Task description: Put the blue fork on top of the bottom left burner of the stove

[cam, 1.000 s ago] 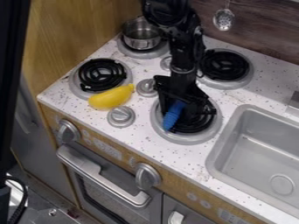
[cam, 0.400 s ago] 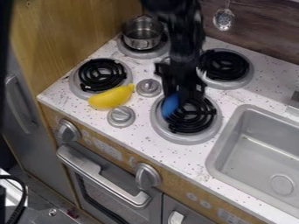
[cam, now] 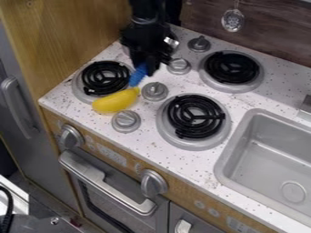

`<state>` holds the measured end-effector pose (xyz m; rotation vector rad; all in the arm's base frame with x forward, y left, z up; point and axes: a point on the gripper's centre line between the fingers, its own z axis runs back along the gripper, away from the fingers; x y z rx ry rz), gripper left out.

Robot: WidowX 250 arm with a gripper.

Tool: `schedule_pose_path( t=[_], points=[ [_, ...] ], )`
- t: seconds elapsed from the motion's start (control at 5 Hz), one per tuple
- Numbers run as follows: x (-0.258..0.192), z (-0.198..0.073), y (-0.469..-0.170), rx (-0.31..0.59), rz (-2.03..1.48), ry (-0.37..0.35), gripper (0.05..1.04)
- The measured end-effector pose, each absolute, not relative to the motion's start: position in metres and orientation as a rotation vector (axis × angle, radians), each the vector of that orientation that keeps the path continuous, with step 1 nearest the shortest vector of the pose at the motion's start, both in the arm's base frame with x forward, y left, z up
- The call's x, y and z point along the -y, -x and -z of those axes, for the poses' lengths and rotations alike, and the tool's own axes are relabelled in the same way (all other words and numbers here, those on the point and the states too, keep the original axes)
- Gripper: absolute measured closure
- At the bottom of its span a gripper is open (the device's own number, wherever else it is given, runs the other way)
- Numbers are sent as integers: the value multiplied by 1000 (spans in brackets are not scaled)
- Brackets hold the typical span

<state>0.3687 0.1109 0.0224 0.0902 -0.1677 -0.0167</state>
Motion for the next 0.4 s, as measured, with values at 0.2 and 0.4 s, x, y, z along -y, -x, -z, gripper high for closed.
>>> schedule_pose_path(
  t=[0.2,0.4],
  points=[
    [-150,-13,-367,148,-18,-100,691],
    [-185,3,-363,128,-14,-103,691]
  ],
)
